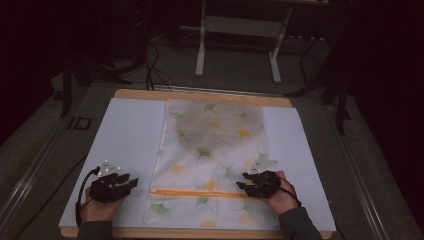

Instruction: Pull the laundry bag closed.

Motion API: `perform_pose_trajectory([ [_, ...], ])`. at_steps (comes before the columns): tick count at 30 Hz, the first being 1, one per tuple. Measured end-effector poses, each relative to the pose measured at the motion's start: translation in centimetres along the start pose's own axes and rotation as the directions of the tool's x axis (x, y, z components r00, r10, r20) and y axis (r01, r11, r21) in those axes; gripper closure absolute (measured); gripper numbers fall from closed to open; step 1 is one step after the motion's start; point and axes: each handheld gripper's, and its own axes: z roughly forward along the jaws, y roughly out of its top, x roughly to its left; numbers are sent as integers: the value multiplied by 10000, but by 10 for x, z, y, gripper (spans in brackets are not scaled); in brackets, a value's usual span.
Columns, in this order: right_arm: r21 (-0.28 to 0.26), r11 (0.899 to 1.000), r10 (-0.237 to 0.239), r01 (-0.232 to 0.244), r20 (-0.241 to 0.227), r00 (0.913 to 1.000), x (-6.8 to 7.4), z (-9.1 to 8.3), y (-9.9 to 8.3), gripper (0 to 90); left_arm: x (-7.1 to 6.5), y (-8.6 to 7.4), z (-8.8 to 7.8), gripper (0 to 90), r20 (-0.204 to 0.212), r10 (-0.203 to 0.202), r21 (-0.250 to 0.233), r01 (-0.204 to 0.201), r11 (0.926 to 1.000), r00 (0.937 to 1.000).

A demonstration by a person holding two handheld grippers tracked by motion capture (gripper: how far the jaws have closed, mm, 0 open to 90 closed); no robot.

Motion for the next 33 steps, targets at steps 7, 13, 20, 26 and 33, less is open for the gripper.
perform_pose_trajectory([
  [7,141,9994,-328,332,-226,9992,8,9,9,577,1,0,-1,598,70,116,68,-117,9999,9999],
  [13,272,9975,-646,657,-389,9971,15,16,19,576,2,-1,-4,595,24,144,-38,-144,9999,9999],
  [20,417,9942,-970,994,-554,9937,22,23,27,575,1,0,-5,588,-164,268,-139,-271,9995,9995],
  [26,464,9908,-1238,1271,-674,9900,27,26,34,577,2,1,-4,599,122,247,-29,-246,9997,9996],
  [33,468,9879,-1438,1479,-812,9863,32,29,40,581,1,1,-5,611,82,375,-106,-374,9992,9993],
])
